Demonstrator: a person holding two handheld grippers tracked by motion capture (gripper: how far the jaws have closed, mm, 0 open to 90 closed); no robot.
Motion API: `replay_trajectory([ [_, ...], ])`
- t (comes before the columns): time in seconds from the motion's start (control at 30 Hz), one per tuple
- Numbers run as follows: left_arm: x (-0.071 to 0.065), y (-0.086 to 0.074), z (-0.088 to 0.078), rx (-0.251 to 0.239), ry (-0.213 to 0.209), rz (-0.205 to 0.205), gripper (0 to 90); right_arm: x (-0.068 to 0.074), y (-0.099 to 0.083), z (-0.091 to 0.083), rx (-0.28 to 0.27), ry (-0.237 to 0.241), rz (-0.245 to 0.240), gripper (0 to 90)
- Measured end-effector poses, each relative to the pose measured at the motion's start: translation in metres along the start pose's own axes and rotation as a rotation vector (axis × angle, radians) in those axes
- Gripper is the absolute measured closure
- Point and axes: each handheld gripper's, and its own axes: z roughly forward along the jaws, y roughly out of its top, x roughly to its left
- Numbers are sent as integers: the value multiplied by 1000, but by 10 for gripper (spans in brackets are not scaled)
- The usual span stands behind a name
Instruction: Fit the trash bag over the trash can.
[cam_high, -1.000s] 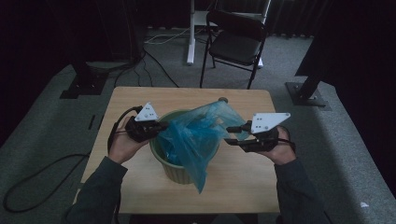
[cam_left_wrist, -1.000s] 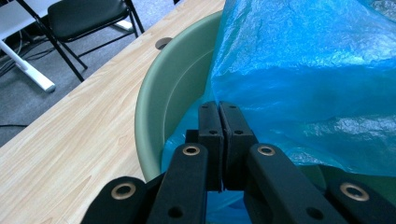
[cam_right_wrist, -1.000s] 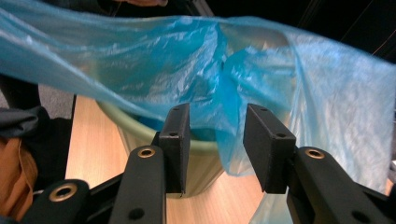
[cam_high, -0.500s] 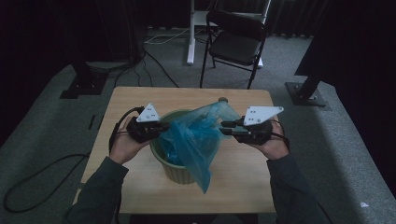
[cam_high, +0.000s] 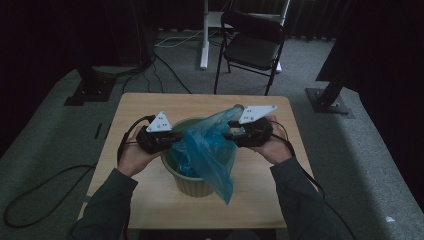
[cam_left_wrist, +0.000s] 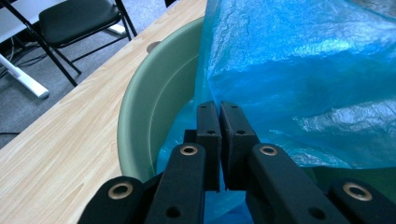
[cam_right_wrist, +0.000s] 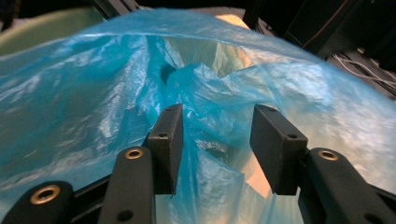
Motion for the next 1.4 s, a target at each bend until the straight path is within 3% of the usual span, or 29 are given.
replay_trajectory([
  [0.13,0,0,-1,0,1,-2,863,1,1,11,52,0,-16,704],
  [0.2,1,0,-2,0,3,-3,841,1,2,14,57,-7,-23,794],
  [0.3,2,0,-4,-10,4,-10,792,2,2,13,51,-16,-27,853],
  [0.43,4,2,-9,-44,7,-28,689,1,2,8,43,-23,-30,874],
  [0.67,-1,16,-11,-88,1,-20,571,8,6,10,49,-26,-54,879],
  [0.83,-6,30,-11,-122,-20,-1,525,15,12,13,53,-19,-89,879],
  [1.03,-13,44,-8,-156,-63,1,499,18,13,16,51,-9,-93,879],
  [1.17,-20,52,1,-142,-70,19,474,18,13,17,48,-5,-98,879],
  [1.27,-26,57,16,-56,-4,61,472,20,13,17,41,0,-101,879],
  [1.33,-27,56,22,-19,25,68,517,20,13,15,46,-1,-106,879],
  [1.4,-27,54,25,5,48,74,623,20,12,13,45,-1,-110,879],
])
